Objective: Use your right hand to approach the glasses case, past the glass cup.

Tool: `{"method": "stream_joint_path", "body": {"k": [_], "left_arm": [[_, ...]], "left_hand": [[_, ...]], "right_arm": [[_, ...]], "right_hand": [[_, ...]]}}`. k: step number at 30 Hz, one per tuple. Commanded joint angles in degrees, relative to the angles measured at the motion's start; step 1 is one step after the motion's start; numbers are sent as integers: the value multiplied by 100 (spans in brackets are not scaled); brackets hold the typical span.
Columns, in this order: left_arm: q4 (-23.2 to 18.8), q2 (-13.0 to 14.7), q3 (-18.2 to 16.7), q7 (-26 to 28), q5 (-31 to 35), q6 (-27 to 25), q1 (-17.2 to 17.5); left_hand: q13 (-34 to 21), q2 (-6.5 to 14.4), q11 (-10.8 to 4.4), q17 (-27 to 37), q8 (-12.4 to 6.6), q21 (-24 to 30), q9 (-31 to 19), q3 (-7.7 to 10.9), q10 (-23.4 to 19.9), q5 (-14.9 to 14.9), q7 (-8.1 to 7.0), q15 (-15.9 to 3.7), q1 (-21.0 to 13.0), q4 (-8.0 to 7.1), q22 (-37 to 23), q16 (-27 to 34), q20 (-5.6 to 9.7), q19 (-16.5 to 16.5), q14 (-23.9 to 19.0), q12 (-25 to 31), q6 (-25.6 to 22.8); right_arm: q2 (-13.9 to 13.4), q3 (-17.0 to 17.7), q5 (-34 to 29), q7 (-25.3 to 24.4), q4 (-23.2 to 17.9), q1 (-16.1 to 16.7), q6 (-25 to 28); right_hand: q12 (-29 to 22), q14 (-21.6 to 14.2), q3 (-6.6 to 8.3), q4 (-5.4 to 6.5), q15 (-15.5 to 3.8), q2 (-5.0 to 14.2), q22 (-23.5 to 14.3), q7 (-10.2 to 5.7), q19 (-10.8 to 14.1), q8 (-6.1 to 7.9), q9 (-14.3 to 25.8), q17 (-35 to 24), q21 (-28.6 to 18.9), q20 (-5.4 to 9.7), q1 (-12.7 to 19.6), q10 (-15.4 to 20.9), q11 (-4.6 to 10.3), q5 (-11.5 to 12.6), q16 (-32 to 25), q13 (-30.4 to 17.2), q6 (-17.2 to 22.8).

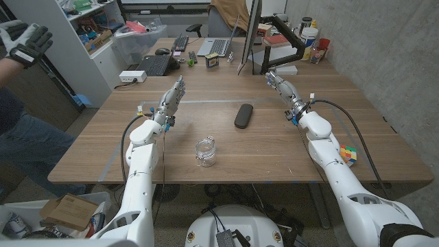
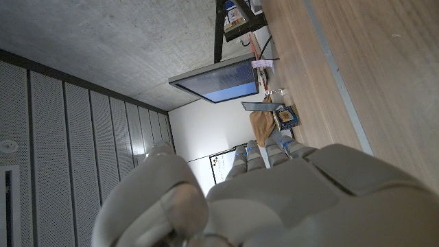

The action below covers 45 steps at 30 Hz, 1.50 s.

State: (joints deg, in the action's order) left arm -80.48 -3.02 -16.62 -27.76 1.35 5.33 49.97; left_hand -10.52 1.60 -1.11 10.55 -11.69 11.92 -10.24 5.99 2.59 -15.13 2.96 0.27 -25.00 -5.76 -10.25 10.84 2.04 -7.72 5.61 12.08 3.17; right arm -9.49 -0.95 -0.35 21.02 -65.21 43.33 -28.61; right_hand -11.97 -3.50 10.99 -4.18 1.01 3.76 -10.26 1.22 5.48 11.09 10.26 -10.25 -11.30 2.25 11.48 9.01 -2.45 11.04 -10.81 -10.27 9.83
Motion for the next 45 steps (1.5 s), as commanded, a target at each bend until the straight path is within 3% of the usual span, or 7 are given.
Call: {"method": "stream_joint_path", "body": {"k": [1, 45], "left_arm": [[28, 38, 25, -57, 8, 5, -18], [-132, 106, 118, -86, 86, -63, 42]], "left_hand": [[-30, 56, -16, 7, 18, -26, -35, -37, -35, 3, 12, 17, -28, -16, -15, 18, 259, -51, -17, -8, -44], [-32, 79, 35, 9, 6, -33, -38, -76, -41, 13, 2, 45, -32, -6, -16, 12, 216, -69, -29, -23, -131]], "right_arm": [[-70, -100, -192, -159, 53, -23, -274], [-447, -502, -889, -481, 183, -206, -1063]], "right_hand": [[-35, -54, -11, -1, 14, -62, -22, -43, 3, 25, 28, -30, -7, -6, -23, 62, 12, 35, -24, -16, 42], [-27, -85, -92, -41, -71, -178, -17, -121, -15, 0, 31, -22, -2, 47, -51, 100, 121, 110, -3, -20, 32]]}}
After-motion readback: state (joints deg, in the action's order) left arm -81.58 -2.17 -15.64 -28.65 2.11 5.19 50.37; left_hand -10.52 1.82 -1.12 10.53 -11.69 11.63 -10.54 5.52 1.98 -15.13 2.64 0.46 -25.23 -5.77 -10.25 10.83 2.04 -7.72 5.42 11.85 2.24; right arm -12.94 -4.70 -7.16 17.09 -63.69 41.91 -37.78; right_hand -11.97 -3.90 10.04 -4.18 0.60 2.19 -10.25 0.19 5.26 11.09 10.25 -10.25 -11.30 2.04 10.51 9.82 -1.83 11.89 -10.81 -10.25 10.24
